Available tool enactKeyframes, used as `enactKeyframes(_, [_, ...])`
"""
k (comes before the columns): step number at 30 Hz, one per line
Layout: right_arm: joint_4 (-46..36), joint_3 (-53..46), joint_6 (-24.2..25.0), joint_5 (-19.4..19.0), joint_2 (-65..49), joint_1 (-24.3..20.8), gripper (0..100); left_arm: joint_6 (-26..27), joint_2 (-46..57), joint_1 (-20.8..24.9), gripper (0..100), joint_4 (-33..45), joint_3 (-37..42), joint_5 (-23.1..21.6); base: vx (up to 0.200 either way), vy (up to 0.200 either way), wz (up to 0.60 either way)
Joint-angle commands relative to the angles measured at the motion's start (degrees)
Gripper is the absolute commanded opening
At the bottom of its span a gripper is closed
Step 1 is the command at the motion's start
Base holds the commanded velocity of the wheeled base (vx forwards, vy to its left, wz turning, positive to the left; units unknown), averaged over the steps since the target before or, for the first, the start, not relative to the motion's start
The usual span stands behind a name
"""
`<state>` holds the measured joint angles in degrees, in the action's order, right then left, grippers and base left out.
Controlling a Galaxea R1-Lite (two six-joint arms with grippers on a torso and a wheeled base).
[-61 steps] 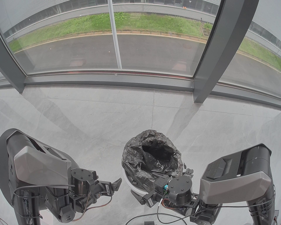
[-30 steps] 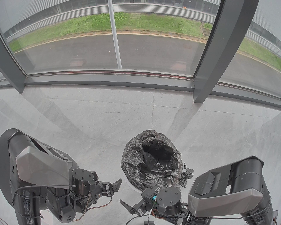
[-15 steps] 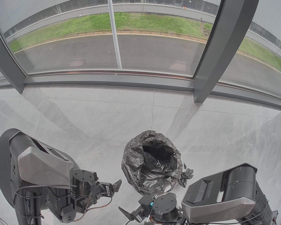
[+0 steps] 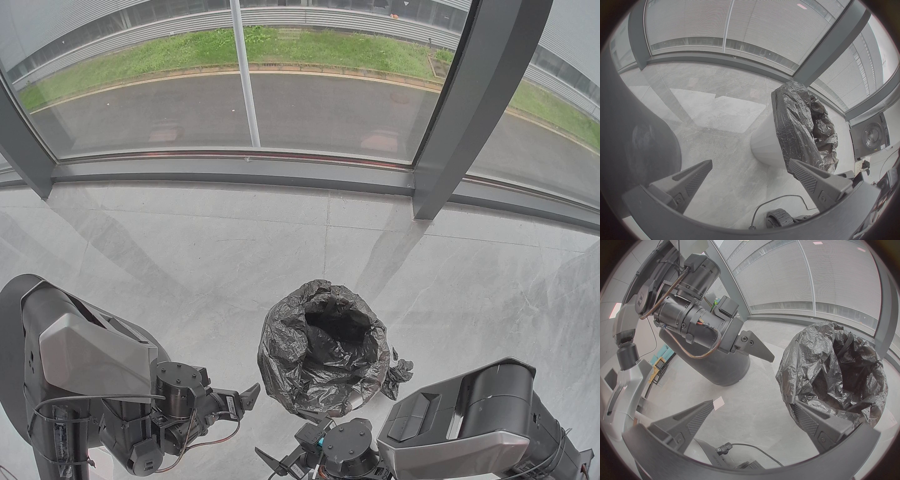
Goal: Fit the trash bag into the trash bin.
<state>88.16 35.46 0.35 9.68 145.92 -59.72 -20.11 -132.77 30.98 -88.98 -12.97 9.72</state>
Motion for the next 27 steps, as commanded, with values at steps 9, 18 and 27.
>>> enactKeyframes(9, [0.17,2.33,0.0,0.08,3.23,0.48,100,-0.28,-0.04,0.05,100,-0.23,-0.04,0.04,0.0,0.0,0.0])
enactKeyframes(18, [0.17,3.3,0.0,0.08,3.76,0.75,100,-0.72,-0.04,0.05,100,-0.32,-0.04,0.04,0.0,0.0,0.0])
enactKeyframes(27, [0.17,3.3,0.09,0.08,3.76,0.83,100,-0.72,-0.04,0.14,100,-0.23,-0.04,0.04,0.0,0.0,0.0])
